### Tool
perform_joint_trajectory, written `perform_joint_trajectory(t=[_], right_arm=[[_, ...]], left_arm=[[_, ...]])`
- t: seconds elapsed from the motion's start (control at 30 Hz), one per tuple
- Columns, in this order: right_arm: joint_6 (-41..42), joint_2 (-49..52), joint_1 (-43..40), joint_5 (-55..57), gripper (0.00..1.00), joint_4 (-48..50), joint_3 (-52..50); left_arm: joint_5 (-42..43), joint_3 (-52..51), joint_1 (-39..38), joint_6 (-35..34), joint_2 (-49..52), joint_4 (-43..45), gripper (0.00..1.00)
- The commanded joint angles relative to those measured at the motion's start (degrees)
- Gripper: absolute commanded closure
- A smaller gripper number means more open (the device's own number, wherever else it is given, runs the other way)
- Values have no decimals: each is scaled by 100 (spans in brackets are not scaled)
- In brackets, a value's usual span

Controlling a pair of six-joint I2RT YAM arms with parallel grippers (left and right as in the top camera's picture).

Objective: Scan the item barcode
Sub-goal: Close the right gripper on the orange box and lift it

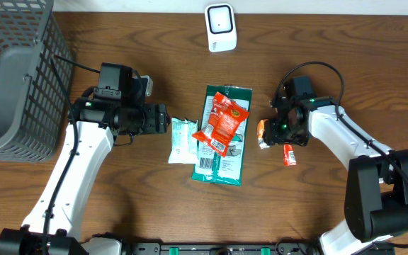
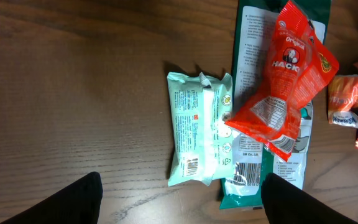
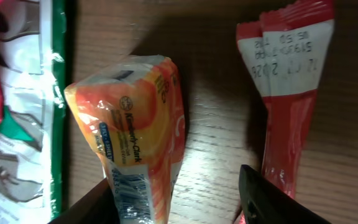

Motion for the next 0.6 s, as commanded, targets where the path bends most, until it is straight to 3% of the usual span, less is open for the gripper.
perform_joint_trajectory(t=[0.0,0.23,0.33,0.43,0.57], right_arm=[[-155,7,-151,645,44,-15,15],[-138,7,-345,588,45,-111,188],[-142,7,-402,398,54,-81,188],[-144,7,-422,0,73,-55,190],[-144,7,-422,-317,81,-101,229]], left_arm=[[-57,61,4,-33,-50,-20,18],[-57,61,4,-33,-50,-20,18],[-57,61,4,-33,-50,-20,18],[-57,61,4,-33,-50,-20,18],[-57,61,4,-33,-50,-20,18]])
